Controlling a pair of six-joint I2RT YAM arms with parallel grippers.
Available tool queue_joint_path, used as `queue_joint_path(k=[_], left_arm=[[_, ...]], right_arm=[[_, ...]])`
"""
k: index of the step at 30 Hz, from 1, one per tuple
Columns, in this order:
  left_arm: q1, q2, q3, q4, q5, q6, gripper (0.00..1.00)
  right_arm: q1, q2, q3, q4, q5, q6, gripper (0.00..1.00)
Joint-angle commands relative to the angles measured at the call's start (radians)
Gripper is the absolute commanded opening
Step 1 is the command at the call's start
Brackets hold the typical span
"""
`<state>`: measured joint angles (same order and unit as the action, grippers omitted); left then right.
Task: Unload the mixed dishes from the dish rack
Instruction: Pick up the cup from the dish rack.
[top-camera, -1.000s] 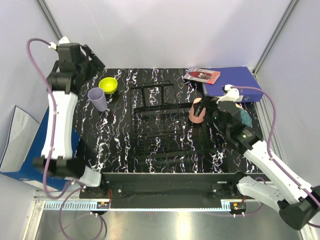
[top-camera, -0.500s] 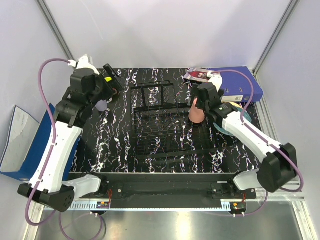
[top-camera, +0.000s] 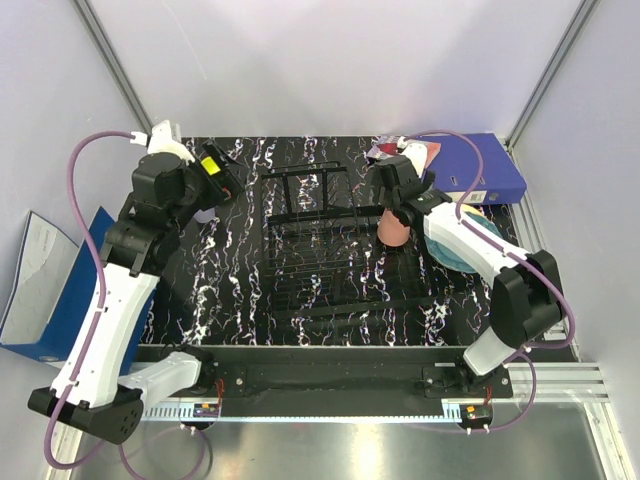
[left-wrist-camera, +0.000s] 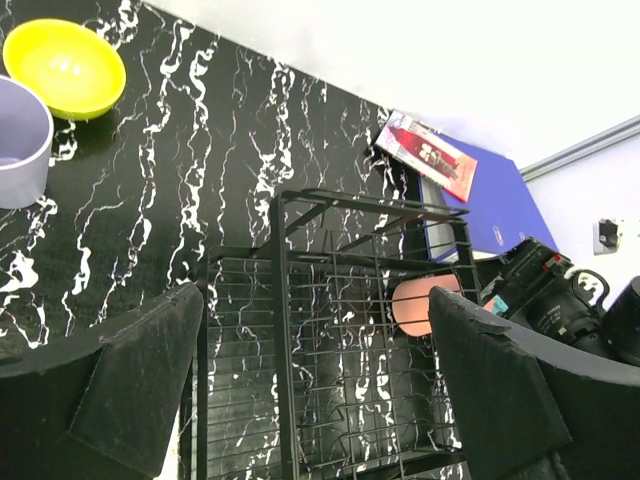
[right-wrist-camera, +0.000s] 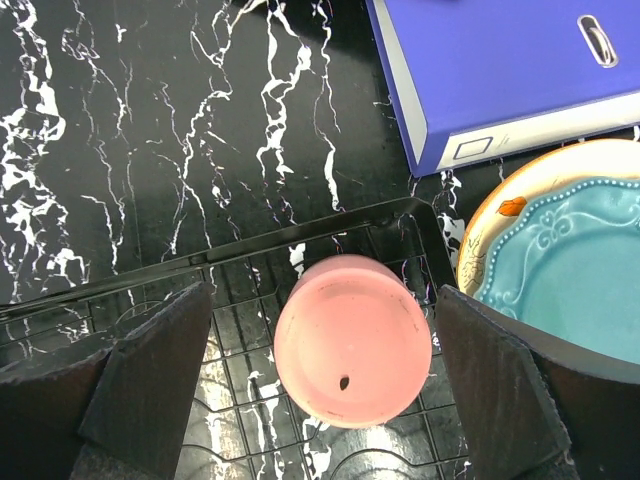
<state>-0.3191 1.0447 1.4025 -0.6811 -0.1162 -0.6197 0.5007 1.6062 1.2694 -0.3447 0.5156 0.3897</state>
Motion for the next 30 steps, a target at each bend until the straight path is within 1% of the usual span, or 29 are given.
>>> queue_joint_path(k=[1,6,7,10,13,17,19,21,23,25,26,28,29,30], left_arm=[[-0.006,-0.005,-0.022,0.058,0.027,0.009,0.99],[-0.006,0.0,-0.04,0.061,0.047,0.003,0.99],[-0.006,0.0,-0.042,0.064,0.047,0.003,0.99],[-0.008,0.0,-0.048,0.064,0.052,0.002,0.99],[-0.009,0.002,-0.051,0.068,0.055,-0.002,0.99],[-0.012,0.002,-0.06,0.069,0.059,-0.005,0.99],[-0.015,-0.002,-0.066,0.069,0.061,-0.008,0.99],[-0.015,-0.009,-0.068,0.069,0.053,-0.008,0.99],[-0.015,-0.012,-0.065,0.069,0.046,-0.003,0.99],[-0.015,-0.012,-0.06,0.069,0.04,-0.002,0.99],[-0.015,-0.009,-0.059,0.069,0.039,0.0,0.99],[-0.015,-0.003,-0.051,0.069,0.039,0.0,0.99],[-0.015,0.0,-0.047,0.069,0.041,0.0,0.99],[-0.015,0.006,-0.042,0.069,0.043,-0.002,0.99]], right_arm=[[-0.007,0.003,-0.005,0.007,0.037,0.015,1.0],[-0.007,0.001,-0.042,0.009,0.038,0.029,1.0],[-0.008,-0.002,-0.053,0.007,0.038,0.031,0.97],[-0.008,-0.008,-0.07,0.0,0.035,0.04,0.96],[-0.01,-0.011,-0.09,0.0,0.028,0.047,0.9],[-0.011,-0.019,-0.096,0.0,0.027,0.055,0.66],[-0.01,-0.055,-0.09,0.004,0.031,0.052,0.38],[-0.01,-0.086,-0.074,0.006,0.031,0.038,0.33],[-0.01,-0.114,-0.049,-0.011,0.026,0.028,0.26],[-0.01,-0.167,-0.025,-0.03,0.014,0.026,0.22],[-0.008,-0.189,0.002,-0.043,-0.002,0.026,0.15],[-0.008,-0.253,0.047,-0.057,-0.018,0.026,0.09],[-0.008,-0.299,0.062,-0.069,-0.037,0.031,0.0],[-0.008,-0.322,0.074,-0.076,-0.048,0.035,0.0]])
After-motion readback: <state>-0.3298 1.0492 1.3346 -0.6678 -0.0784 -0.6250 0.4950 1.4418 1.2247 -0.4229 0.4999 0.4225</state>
